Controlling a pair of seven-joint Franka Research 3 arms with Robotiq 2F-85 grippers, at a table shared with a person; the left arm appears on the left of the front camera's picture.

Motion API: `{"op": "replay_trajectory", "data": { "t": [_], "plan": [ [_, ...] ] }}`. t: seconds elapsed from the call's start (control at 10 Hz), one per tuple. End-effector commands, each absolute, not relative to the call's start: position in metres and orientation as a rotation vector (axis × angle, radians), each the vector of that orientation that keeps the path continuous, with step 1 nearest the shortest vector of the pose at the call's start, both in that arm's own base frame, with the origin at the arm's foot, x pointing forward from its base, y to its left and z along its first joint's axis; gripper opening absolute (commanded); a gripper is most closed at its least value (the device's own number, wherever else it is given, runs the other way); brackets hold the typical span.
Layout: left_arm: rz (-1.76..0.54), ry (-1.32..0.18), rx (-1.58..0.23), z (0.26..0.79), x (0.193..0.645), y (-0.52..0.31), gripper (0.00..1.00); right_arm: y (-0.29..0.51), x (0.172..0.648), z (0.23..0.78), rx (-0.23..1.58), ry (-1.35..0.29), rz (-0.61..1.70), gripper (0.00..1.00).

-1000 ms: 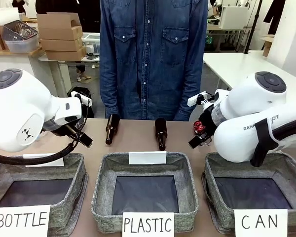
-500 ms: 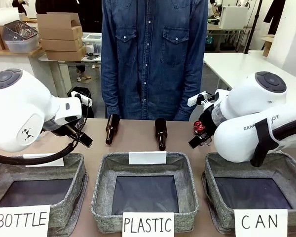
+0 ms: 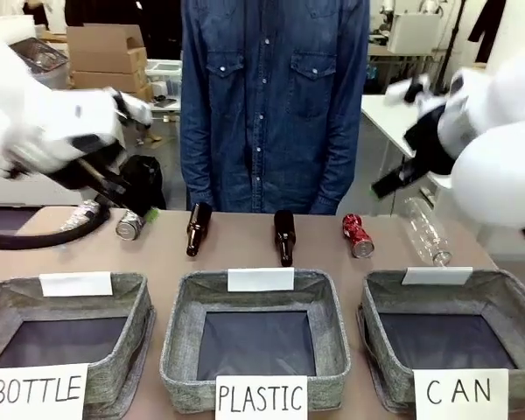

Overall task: Sort the can waste into the basket.
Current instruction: Pick up the can waste from the table and place it in the right Fabric basket.

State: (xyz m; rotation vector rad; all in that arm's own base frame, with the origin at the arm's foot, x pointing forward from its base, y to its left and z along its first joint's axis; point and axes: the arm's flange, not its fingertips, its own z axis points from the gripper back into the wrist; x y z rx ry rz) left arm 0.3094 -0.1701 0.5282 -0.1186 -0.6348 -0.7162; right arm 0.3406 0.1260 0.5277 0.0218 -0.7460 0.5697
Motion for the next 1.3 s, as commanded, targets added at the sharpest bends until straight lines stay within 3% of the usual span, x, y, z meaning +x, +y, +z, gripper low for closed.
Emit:
{"op": "replay_trajectory", "data": {
  "t": [0.0,0.1,0.2,0.3,0.5,0.6,0.7,0.8,1.0,1.2],
  "plan": [
    [-0.669,-0.59,-0.1,0.491,0.341,-0.168,1.0,0.132,0.362,0.495,0.031,-0.708,0.56,1.0],
    [-0.669,-0.59,-0.1,0.491,0.341,-0.168,1.0,0.126,0.341,0.528,0.022,-0.746,0.57,1.0],
    [-0.718,-0.64,-0.12,0.534,0.303,-0.168,1.0,0.123,0.341,0.522,0.034,-0.707,0.58,1.0],
    [-0.74,-0.551,-0.266,0.534,0.312,-0.156,1.0,0.117,0.342,0.518,0.219,-0.645,0.585,1.0],
    [-0.715,-0.386,-0.783,0.531,0.332,-0.112,1.0,0.103,0.332,0.532,0.762,-0.342,0.509,1.0],
    [-0.702,-0.347,-1.008,0.523,0.34,-0.088,1.0,0.092,0.329,0.538,0.916,-0.273,0.487,1.0],
    [-0.598,-0.317,-1.062,0.509,0.347,-0.063,1.0,0.077,0.33,0.536,1.115,-0.292,0.395,1.0],
    [-0.531,-0.298,-1.069,0.494,0.346,-0.042,1.0,0.065,0.33,0.53,1.211,-0.277,0.342,1.0],
    [-0.377,-0.446,-1.285,0.48,0.335,0.008,1.0,0.04,0.346,0.506,1.27,-0.216,0.216,1.0],
    [-0.332,-0.455,-1.288,0.477,0.334,0.017,1.0,0.021,0.362,0.487,1.326,-0.242,0.089,1.0]
  ]
}}
